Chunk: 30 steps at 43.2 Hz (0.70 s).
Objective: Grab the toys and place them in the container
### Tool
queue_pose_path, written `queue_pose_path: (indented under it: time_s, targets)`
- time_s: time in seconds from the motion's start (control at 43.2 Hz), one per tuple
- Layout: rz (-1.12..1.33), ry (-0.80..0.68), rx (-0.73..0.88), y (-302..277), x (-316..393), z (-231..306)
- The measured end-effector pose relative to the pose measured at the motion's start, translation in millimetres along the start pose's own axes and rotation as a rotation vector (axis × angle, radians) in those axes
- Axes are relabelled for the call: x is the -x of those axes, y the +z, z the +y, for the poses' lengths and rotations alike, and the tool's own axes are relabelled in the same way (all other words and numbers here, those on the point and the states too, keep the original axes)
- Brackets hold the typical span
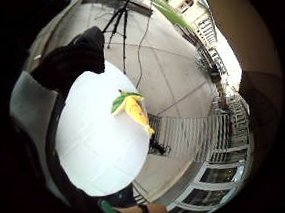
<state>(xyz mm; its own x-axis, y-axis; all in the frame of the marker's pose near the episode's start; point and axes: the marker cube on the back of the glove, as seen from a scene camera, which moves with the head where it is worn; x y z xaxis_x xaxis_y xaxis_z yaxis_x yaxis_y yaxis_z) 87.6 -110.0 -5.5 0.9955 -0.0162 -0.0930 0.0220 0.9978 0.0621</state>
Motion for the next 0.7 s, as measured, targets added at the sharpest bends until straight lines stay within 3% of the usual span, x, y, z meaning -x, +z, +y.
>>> queue_pose_path:
  time_s: [0.093,0.232,0.301,0.533,0.626,0.695]
  targets:
    - [0.004,0.032,0.005,11.5,-26.9,-1.9]
    - [0.002,0.104,0.173,25.8,-65.5,12.2]
    - [-0.004,0.128,0.1,49.1,-88.0,-1.3]
    - [-0.016,0.143,0.144,124.0,-139.3,-3.5]
    - [-0.025,0.042,0.115,156.8,-154.6,-6.1]
    - [-0.021,0.141,0.145,174.4,-156.2,-2.3]
